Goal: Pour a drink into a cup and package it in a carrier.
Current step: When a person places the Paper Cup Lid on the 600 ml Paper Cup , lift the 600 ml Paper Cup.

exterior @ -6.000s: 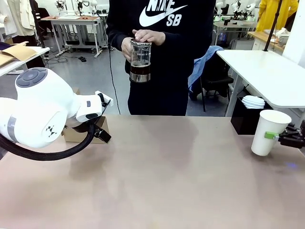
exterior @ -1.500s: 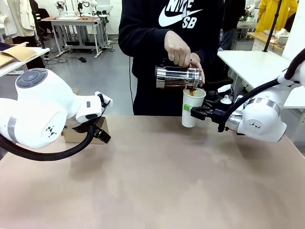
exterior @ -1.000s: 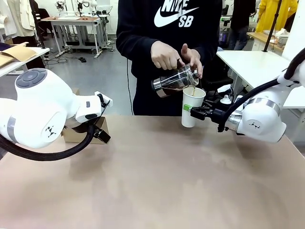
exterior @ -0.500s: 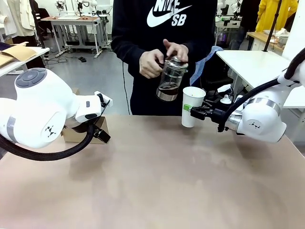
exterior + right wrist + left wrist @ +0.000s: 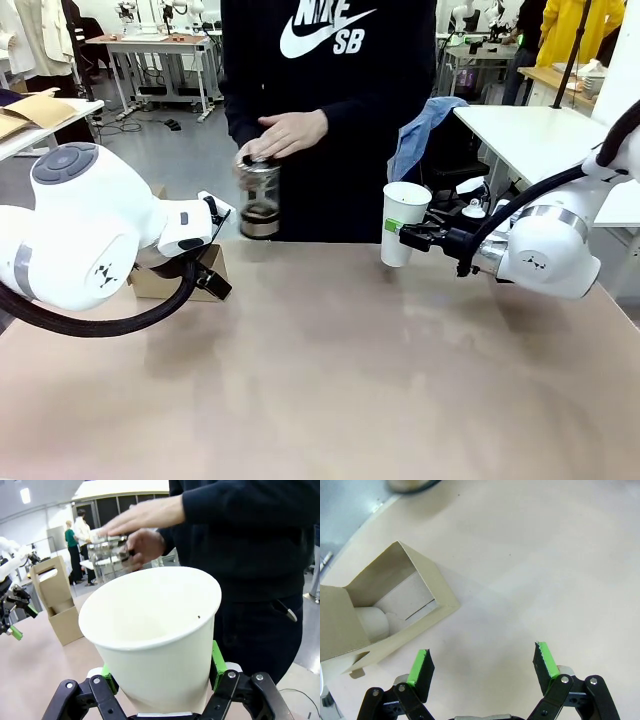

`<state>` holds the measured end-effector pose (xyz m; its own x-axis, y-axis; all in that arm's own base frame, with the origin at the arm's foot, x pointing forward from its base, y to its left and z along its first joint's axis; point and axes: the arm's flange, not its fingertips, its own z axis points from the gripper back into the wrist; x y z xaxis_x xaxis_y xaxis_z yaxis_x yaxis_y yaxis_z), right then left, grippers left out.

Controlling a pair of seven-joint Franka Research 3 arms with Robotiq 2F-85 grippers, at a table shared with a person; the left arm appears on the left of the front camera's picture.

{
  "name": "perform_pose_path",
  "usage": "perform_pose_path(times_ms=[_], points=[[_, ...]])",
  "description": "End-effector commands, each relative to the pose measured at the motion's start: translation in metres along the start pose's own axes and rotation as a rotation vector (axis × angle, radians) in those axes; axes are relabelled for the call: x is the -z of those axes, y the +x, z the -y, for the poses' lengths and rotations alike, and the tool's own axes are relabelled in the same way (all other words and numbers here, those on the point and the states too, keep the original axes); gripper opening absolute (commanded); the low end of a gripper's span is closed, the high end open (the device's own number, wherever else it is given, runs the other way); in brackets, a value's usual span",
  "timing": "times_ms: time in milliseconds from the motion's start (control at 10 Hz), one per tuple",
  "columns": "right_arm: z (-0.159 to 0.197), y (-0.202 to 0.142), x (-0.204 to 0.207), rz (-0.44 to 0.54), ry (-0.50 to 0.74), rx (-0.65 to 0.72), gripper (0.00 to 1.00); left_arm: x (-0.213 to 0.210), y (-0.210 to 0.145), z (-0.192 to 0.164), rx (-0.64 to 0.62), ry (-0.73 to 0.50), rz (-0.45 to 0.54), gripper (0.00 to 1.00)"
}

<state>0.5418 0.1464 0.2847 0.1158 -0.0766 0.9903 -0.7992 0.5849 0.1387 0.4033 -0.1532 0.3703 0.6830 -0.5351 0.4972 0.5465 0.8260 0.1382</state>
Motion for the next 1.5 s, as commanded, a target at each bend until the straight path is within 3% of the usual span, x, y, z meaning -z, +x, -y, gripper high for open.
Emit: perform_pose_path(times_ms=[0, 1400], points=[[-0.0034, 0.0017, 0.0007, 0.010, -0.005, -0.008, 0.80, -0.0003, -0.0003, -0.0007, -0.002, -0.001, 0.001, 1.00], [-0.0034, 0.0017, 0.0007, 0.010, -0.005, -0.008, 0.80, -0.0003, -0.0003, -0.0007, -0.002, -0.001, 0.001, 1.00]])
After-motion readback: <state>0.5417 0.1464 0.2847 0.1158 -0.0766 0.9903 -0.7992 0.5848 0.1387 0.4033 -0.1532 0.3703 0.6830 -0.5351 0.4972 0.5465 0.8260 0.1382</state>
